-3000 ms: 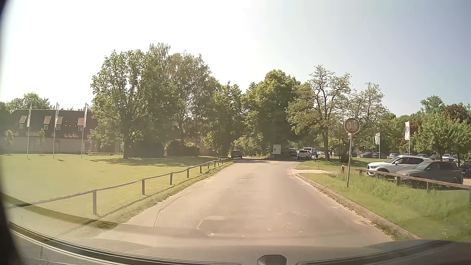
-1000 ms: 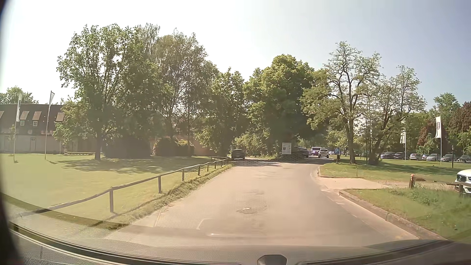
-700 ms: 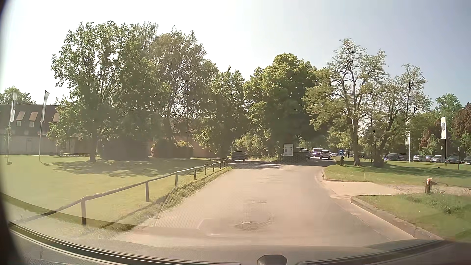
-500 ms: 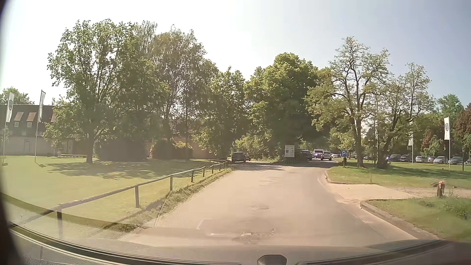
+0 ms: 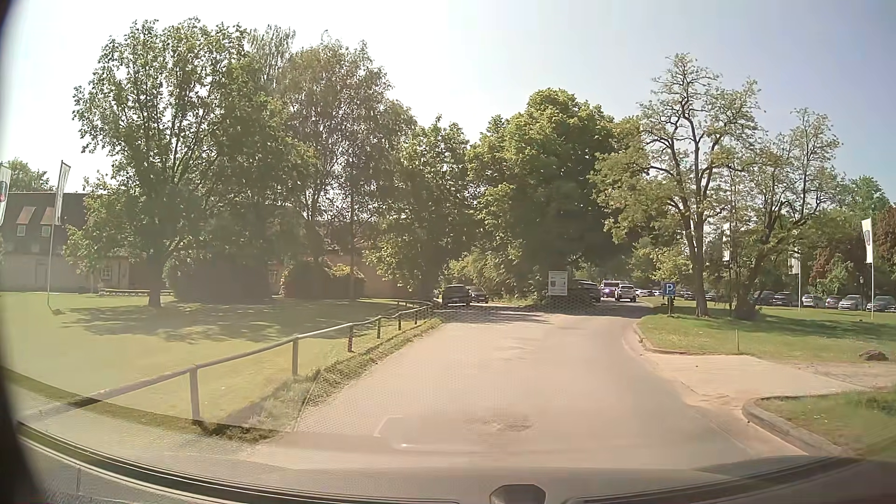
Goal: Follow the waypoints while adhering to traffic rules and regulations
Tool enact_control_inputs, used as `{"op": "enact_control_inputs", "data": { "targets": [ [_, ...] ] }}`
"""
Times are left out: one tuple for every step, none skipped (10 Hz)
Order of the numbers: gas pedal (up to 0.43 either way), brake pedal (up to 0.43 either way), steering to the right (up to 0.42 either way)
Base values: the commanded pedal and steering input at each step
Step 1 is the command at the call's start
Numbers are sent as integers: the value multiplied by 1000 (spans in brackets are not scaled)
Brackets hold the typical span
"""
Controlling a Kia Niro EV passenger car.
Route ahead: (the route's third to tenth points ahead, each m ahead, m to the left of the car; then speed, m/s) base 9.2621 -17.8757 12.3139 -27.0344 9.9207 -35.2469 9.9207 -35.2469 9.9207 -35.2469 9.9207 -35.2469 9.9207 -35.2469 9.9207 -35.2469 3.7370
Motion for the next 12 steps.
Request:
{"op": "enact_control_inputs", "data": {
  "targets": [
    [0,24,-10],
    [0,24,-10],
    [0,24,-9],
    [0,30,-9],
    [0,37,-8],
    [0,73,-2],
    [0,122,8],
    [0,140,20],
    [0,165,38],
    [0,183,65],
    [0,183,97],
    [0,189,129]
  ]
}}
